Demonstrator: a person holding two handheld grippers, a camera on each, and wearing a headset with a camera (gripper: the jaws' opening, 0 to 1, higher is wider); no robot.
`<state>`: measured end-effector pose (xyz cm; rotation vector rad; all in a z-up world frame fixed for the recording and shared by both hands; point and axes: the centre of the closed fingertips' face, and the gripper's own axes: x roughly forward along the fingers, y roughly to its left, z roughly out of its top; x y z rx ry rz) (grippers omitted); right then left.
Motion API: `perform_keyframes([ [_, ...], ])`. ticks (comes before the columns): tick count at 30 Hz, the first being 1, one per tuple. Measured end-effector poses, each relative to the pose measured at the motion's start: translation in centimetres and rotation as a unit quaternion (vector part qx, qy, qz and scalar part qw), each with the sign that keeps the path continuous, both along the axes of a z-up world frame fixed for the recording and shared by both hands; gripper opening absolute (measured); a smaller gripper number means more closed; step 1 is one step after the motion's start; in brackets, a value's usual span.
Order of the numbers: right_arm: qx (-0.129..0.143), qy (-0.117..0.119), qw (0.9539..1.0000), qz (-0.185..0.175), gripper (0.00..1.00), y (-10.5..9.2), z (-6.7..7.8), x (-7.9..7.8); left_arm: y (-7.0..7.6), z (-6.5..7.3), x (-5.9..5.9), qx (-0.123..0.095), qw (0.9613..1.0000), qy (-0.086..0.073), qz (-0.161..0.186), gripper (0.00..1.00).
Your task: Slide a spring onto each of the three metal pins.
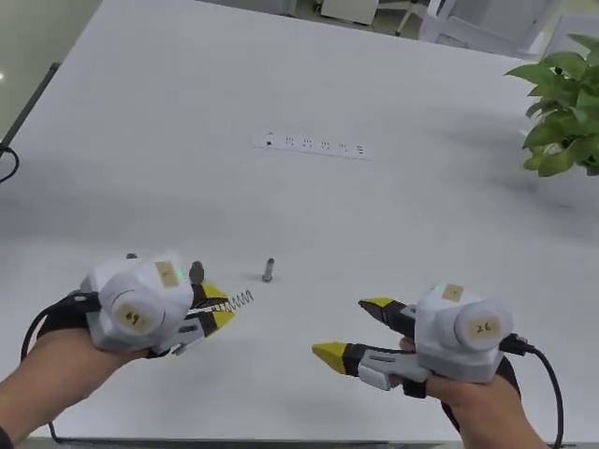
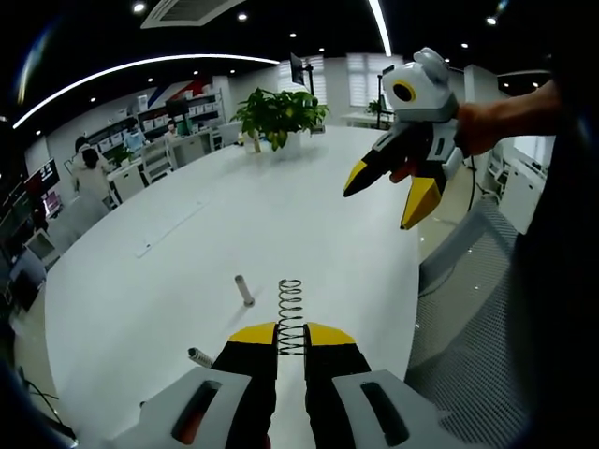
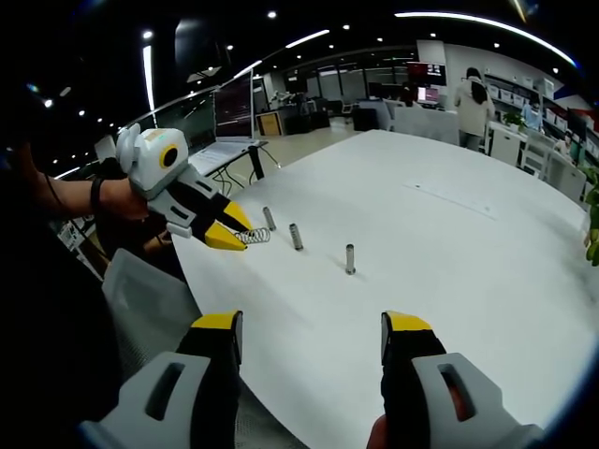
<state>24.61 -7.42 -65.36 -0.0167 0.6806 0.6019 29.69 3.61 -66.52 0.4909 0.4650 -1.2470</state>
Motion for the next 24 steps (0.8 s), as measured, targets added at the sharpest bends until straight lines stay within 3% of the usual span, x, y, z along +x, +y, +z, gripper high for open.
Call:
perform_keyframes([
  [6, 0.004, -0.001, 1.0, 0.004, 0.57, 0.4, 0.1, 0.1, -0.3, 1.0, -0.4, -0.008, 0.9999, -0.005, -0.004, 0.03],
  [24, 0.013, -0.01, 0.9995, 0.028, 0.53, 2.5, 0.9, 0.5, -2.2, 2.4, -2.0, -0.017, 0.999, -0.017, -0.037, 0.03],
])
